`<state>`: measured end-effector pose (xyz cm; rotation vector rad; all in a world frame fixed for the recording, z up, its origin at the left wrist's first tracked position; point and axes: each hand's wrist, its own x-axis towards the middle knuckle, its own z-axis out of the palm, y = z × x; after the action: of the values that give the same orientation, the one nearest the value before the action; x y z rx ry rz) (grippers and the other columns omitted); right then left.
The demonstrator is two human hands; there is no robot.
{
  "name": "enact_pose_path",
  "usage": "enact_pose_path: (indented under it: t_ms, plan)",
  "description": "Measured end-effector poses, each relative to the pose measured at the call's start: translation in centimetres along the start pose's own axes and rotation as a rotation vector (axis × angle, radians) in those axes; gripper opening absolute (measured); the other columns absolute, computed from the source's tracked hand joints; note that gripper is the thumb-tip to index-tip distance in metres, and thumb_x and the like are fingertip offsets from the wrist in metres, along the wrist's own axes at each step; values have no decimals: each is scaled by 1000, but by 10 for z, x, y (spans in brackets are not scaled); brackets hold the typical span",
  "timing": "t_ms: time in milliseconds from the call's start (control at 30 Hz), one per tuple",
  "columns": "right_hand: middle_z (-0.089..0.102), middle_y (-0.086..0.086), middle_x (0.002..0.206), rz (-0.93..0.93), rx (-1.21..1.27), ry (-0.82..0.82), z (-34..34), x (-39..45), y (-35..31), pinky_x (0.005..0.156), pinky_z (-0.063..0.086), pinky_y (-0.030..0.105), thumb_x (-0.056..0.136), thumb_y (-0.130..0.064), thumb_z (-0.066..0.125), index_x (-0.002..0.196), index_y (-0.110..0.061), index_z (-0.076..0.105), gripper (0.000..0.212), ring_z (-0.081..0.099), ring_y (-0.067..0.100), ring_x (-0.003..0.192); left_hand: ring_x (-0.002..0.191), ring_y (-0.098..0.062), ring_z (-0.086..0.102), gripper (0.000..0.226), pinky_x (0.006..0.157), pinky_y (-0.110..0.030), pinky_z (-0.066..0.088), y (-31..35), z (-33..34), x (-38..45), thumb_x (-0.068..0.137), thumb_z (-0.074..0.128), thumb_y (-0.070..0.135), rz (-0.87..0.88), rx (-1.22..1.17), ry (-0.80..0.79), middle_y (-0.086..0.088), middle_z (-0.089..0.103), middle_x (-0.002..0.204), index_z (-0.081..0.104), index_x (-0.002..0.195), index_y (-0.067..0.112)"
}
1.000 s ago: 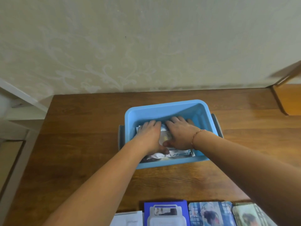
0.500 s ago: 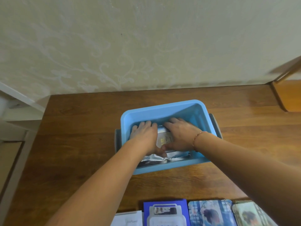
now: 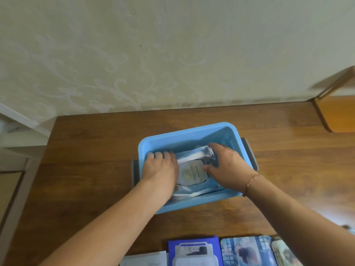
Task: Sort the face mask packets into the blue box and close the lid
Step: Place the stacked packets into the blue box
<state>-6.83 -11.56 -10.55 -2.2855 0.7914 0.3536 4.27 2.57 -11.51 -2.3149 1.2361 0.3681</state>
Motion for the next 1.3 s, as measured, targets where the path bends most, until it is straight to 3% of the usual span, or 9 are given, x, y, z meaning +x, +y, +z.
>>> enact_pose_path:
  t_ms: [133,233,333,533,633,733,867,1067,1300]
  plan:
    - [60,12,119,109,-92,-189,9,10,0,83,47,33,94,-28,56,127,-8,42,42,58,28,102,122,-28,49,85,100,-41,33,0,-6,6,86,43,74,-1,-41,-26,-8,54,133,39,141,10]
    - [59,13,118,123,-181,-260,14,9,-3,82,46,33,95,-27,55,121,-7,44,34,58,29,103,122,-26,48,74,103,-42,28,6,1,10,94,28,70,-42,13,-59,-7,54,133,43,137,12]
    - [59,14,115,141,-185,-212,16,9,-3,79,49,33,92,-18,56,118,-10,43,31,60,29,98,125,-29,47,79,105,-41,30,13,3,13,95,32,67,-77,-15,-93,-13,52,137,38,143,5]
    - [57,13,115,46,-447,-127,17,1,-9,79,54,39,90,-16,62,140,-9,30,60,63,31,102,136,-43,36,91,110,-47,31,9,-9,-13,95,46,59,-44,35,-25,-29,30,152,9,154,-1]
    - [51,7,121,-239,-596,-39,5,1,-8,83,54,39,86,-19,69,136,-19,40,58,56,27,110,124,-35,44,73,98,-43,38,-3,-5,-20,94,59,34,185,-7,90,-17,31,150,18,153,18]
    - [38,3,140,-533,-774,-150,-1,15,-2,93,50,40,81,-33,73,146,-27,31,77,42,25,122,114,-29,49,65,84,-39,40,-12,-2,-21,87,67,25,256,-17,79,-8,40,135,34,142,23]
    - [30,2,142,-527,-747,-210,9,27,4,89,53,42,72,-36,79,143,-29,30,87,40,26,123,105,-26,54,56,72,-35,36,-12,-5,-18,85,69,19,235,1,56,-3,46,120,38,131,21]
    - [26,2,141,-506,-746,-274,7,29,3,91,51,41,67,-42,81,143,-28,22,97,37,25,123,111,-26,52,92,80,-36,41,-11,-9,-9,69,84,42,223,4,-91,-4,43,126,28,139,22]
    - [30,7,138,-494,-832,-276,13,25,-2,92,51,45,70,-37,82,143,-23,22,96,42,29,120,115,-28,47,85,92,-40,38,1,-7,-9,77,76,35,210,115,-103,-7,42,129,24,143,21]
